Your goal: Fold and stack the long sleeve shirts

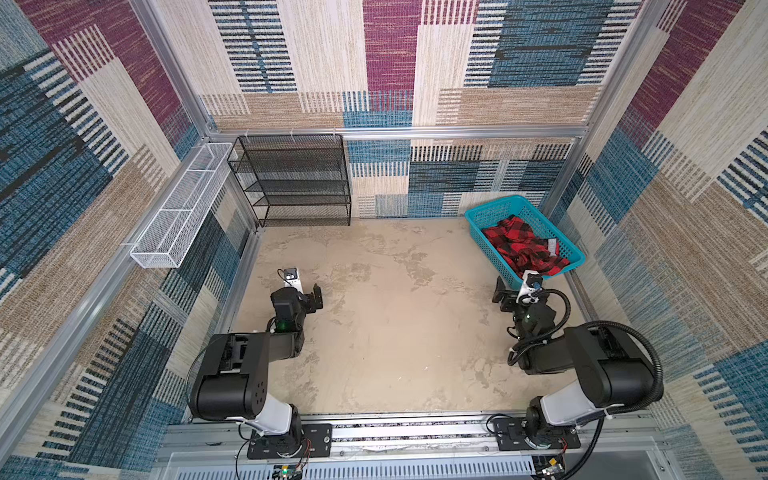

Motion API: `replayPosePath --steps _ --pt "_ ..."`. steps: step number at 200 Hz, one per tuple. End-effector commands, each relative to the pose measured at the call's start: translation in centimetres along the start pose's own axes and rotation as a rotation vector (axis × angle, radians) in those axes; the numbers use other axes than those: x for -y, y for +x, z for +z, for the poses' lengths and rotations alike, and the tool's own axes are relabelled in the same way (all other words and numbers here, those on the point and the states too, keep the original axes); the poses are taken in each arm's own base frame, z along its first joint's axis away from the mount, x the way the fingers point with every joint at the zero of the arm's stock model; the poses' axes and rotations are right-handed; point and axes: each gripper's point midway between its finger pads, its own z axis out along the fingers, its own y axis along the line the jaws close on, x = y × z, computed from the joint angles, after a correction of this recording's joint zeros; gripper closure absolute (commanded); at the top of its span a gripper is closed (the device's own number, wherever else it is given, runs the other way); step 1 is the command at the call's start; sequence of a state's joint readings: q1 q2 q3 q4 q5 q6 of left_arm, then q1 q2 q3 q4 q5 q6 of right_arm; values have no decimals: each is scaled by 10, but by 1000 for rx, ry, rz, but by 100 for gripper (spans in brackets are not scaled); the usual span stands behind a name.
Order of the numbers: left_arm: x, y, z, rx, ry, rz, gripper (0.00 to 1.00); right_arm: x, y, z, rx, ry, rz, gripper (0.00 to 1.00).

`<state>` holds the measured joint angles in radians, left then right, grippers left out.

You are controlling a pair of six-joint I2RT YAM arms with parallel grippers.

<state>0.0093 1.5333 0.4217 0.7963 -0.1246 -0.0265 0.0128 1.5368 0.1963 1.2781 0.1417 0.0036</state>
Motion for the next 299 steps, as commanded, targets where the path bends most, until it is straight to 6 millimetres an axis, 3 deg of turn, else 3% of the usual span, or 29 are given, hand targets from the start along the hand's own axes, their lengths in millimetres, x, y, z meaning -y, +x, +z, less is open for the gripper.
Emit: replayPosePath --steps 1,216,232,252,276,282,287,299 --pt "2 -4 1 13 12 15 1 1 -8 -1 35 7 14 0" --pt "2 -8 -3 33 12 14 1 1 -9 -1 36 8 14 0" --pt "-1 -17 -12 52 2 9 1 0 -9 -1 35 5 15 0" --pt "-12 -43 -32 76 -53 -20 1 1 -13 -2 51 10 16 0" --pt "-37 -77 -68 73 -174 -217 1 -11 -24 9 -14 -49 -2 0" --pt "-42 -85 -78 77 -192 -289 1 -5 -24 17 -77 -5 34 0" --pt "-46 -90 -87 82 -210 -360 1 1 -36 24 -93 47 85 0" --pt "-53 -101 -107 100 -211 -531 1 24 -46 29 -172 214 231 0"
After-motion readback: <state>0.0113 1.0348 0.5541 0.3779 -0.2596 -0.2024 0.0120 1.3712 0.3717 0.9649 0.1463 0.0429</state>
